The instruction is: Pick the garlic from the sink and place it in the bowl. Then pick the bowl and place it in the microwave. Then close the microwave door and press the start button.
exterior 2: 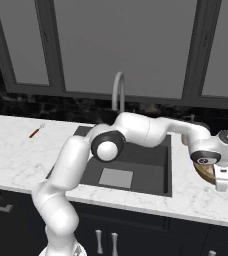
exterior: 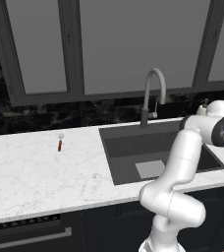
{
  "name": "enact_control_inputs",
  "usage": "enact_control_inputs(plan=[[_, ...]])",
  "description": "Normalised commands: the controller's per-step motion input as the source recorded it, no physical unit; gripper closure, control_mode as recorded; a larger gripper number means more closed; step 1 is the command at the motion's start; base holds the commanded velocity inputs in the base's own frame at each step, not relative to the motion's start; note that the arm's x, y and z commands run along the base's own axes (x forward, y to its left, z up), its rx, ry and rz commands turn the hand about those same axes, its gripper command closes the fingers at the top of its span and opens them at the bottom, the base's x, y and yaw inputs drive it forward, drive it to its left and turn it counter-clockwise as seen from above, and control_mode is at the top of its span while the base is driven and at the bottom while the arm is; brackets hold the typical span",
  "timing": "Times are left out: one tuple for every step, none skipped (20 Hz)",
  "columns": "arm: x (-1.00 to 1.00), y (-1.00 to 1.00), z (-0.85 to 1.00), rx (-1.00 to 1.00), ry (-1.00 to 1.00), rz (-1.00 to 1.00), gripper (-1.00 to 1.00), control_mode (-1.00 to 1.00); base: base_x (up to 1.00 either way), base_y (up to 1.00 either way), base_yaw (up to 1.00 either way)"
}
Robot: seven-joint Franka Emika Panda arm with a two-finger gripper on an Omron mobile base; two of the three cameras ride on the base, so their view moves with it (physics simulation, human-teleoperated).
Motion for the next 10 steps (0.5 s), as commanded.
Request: enact_control_inputs(plan=[[0.00,-0.09,-0.31,0.02,0.00,-0.03,-1.00,-1.00,0.00,0.00,0.00],[0.03,-0.14,-0.24,0.04,0.00,-0.02,-1.00,-1.00,0.00,0.00,0.00],[0.05,-0.14,-0.27,0.02,0.00,-0.02,-1.00,-1.00,0.00,0.00,0.00],[0.12,0.00,-0.25,0.00,0.01,-0.02,-1.00,-1.00,0.00,0.00,0.00],[0.07,-0.09,-0.20,0.04,0.00,0.00,-1.00,-1.00,0.00,0.00,0.00],[0.10,-0.05,-0.20,0.04,0.00,0.00,-1.00,-1.00,0.00,0.00,0.00],[0.20,0.00,-0.17,0.04,0.00,0.00,-1.00,-1.00,0.00,0.00,0.00],[0.20,0.00,-0.16,0.04,0.00,0.00,-1.00,-1.00,0.00,0.00,0.00],[0.20,0.00,-0.18,0.05,0.00,0.00,-1.00,-1.00,0.00,0.00,0.00],[0.19,0.00,-0.16,0.04,0.00,0.00,-1.00,-1.00,0.00,0.00,0.00]])
